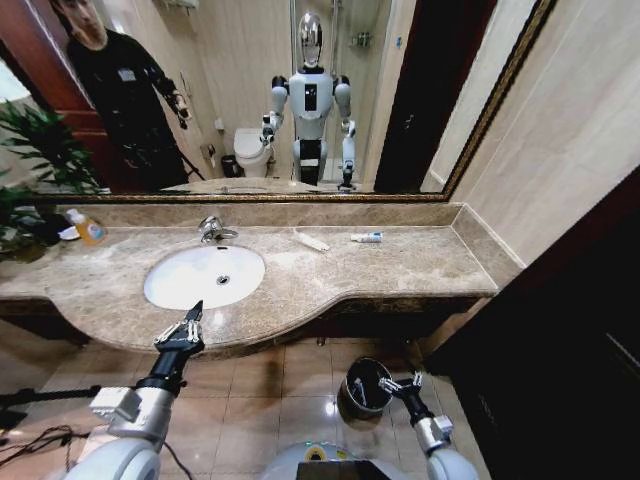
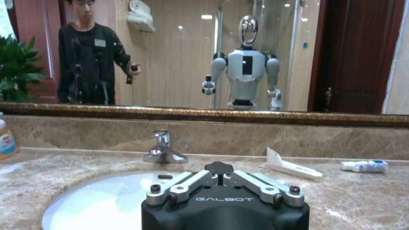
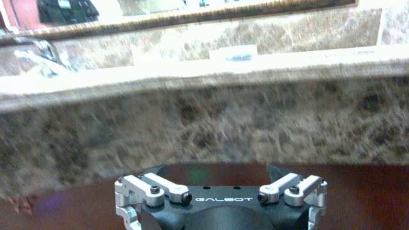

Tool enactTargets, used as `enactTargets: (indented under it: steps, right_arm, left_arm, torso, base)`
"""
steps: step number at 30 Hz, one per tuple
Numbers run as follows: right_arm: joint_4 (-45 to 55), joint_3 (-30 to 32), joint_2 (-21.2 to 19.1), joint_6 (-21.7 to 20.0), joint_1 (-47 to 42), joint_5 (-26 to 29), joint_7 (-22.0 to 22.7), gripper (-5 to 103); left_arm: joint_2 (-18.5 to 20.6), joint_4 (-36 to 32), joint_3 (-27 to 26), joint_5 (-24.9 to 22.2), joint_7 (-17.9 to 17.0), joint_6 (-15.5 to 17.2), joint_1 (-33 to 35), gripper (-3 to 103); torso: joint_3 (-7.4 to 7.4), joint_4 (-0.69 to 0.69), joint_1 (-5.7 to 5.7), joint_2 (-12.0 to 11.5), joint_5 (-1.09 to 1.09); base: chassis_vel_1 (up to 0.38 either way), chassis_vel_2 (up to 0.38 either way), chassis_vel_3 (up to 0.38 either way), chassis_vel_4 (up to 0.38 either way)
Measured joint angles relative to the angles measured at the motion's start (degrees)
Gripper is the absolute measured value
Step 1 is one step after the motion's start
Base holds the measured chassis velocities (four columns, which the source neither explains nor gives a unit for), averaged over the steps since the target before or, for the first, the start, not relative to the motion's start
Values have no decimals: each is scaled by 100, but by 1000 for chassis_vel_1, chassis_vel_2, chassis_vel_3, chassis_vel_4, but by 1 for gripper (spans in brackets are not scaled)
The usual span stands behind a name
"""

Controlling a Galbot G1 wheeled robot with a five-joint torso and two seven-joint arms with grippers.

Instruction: Pick up the trash from the sink and place it in the trash bin.

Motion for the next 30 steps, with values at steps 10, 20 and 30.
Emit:
enactTargets:
  steps: [10, 20, 30]
  right_arm:
    - [757, 146, 2, -275, -123, -87, -13, 100]
    - [1515, 187, -112, -964, 195, -33, 20, 100]
    - [2010, -181, -664, -2074, 1247, 286, 33, 100]
  left_arm:
    - [0, 0, 0, 0, 0, 0, 0, 0]
    - [0, 0, 0, 0, 0, 0, 0, 0]
    - [0, 0, 0, 0, 0, 0, 0, 0]
  torso:
    - [0, 0, 0, 0, 0]
    - [0, 0, 0, 0, 0]
    - [1, 0, 1, 0, -1]
  base:
    - [0, 0, 0, 0]
    - [0, 0, 0, 0]
    - [0, 0, 0, 0]
